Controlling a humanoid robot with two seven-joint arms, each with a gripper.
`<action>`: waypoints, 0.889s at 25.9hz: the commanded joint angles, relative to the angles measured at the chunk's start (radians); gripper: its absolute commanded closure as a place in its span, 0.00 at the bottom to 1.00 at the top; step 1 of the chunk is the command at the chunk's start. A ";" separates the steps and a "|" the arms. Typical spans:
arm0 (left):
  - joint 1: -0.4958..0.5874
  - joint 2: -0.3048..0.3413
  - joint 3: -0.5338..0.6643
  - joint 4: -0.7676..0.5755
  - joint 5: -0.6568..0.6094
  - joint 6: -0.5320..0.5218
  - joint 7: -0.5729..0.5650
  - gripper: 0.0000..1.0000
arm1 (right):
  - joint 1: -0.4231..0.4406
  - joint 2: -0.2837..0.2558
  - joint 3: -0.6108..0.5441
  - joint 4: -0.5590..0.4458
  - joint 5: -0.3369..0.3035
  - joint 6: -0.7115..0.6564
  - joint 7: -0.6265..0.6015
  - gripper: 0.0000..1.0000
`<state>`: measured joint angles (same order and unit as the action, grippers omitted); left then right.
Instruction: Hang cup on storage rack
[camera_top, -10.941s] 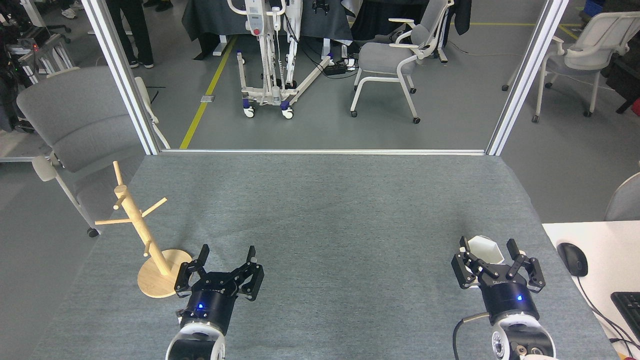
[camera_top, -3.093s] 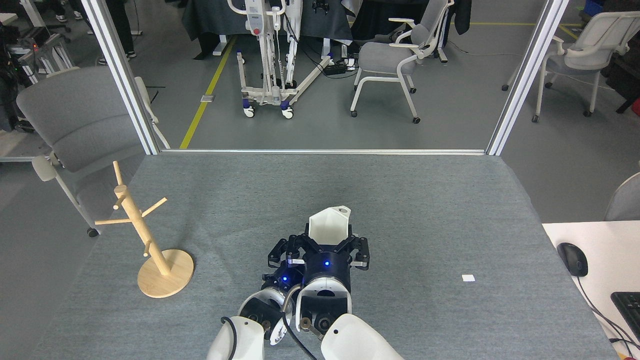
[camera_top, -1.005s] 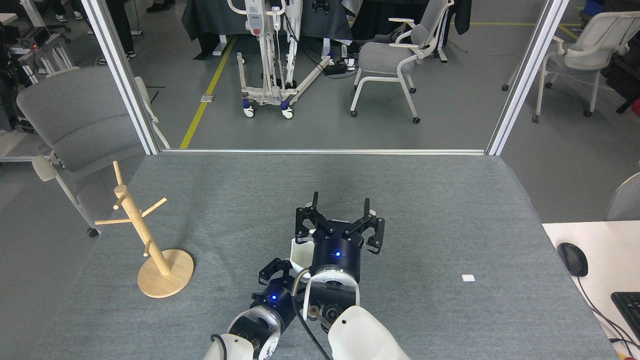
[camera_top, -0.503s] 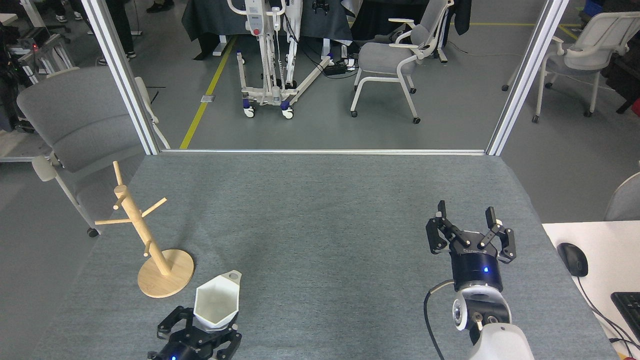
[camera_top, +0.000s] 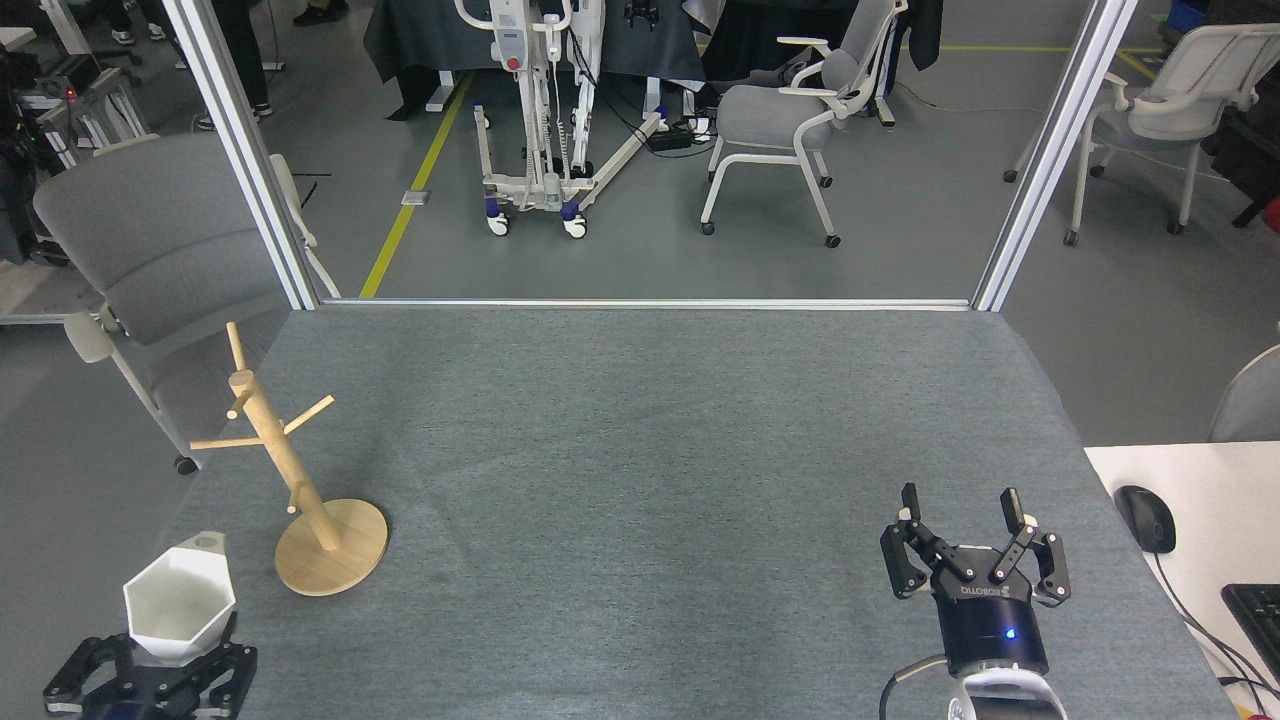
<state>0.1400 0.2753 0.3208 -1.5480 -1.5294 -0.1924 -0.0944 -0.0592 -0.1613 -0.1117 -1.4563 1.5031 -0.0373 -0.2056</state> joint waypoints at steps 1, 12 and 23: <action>-0.080 0.018 0.070 0.002 -0.015 0.031 -0.079 1.00 | 0.004 -0.007 0.000 -0.006 0.000 -0.001 0.000 0.01; -0.316 0.001 0.084 0.071 -0.250 0.059 -0.165 1.00 | -0.005 -0.029 0.000 0.002 -0.001 0.001 0.009 0.01; -0.307 -0.045 0.073 0.062 -0.322 0.057 -0.163 1.00 | -0.033 -0.043 0.001 0.005 -0.003 0.002 0.009 0.01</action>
<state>-0.1708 0.2346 0.3970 -1.4852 -1.8439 -0.1342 -0.2588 -0.0816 -0.2041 -0.1114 -1.4527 1.5005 -0.0353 -0.1960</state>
